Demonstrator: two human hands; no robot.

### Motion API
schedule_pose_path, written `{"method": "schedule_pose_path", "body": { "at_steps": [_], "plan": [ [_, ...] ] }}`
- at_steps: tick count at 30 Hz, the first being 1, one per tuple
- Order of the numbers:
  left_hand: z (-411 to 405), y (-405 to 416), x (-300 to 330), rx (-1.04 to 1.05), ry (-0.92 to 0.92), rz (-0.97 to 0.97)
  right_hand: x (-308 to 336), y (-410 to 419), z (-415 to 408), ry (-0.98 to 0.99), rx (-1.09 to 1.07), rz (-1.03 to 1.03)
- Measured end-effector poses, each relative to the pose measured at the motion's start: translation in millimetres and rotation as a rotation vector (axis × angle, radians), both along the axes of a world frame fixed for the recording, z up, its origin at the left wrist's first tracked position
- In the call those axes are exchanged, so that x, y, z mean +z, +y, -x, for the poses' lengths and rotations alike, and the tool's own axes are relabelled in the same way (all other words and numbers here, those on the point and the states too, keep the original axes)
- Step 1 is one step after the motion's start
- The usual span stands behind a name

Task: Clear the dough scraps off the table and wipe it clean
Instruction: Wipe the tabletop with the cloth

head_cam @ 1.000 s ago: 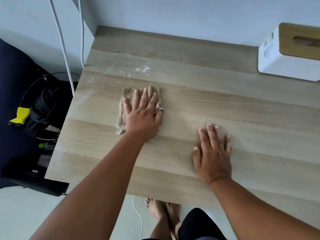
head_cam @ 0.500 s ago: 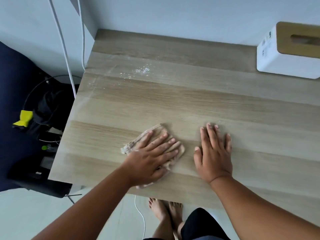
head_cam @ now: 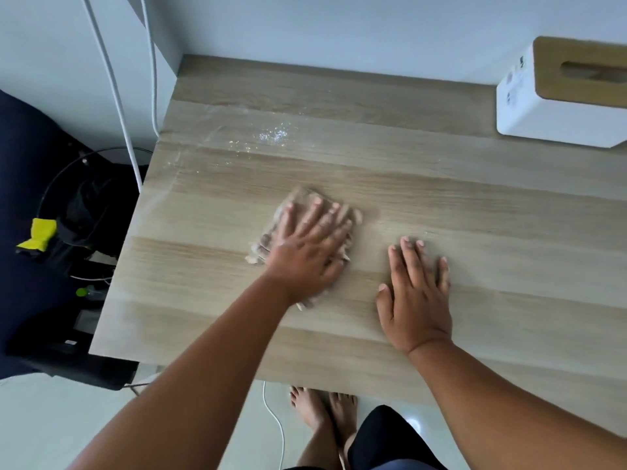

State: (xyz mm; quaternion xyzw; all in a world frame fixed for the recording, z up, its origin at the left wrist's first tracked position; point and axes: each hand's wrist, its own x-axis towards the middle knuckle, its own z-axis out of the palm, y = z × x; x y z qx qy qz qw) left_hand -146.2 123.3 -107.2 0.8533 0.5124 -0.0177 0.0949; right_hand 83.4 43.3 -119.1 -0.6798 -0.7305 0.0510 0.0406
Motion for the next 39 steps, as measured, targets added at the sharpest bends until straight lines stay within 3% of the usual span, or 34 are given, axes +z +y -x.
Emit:
{"method": "schedule_pose_path", "body": {
  "at_steps": [4,7,12,16,21,28,39],
  "plan": [
    [-29,-57,-3,-0.118,-0.083,-0.052,1,0,-1,0.023,0.018,-0.022],
    [4,-89,-2,-0.001,-0.152,-0.055,1,1,-1,0.022,0.014,-0.020],
    [113,-122,-2,0.301,-0.110,-0.047,-1,1,-1,0.013,0.007,-0.011],
    [182,-89,-1,0.554,-0.021,0.009,-1,1,-1,-0.004,0.003,0.006],
    [201,1,-5,0.694,0.004,0.040,0,1,0,-0.013,0.001,0.016],
    [193,67,0,0.710,0.025,0.057,-3,2,0,-0.010,-0.002,0.018],
    [155,-4,3,0.652,-0.044,0.034,1,1,2,-0.005,-0.009,0.025]
  ]
}}
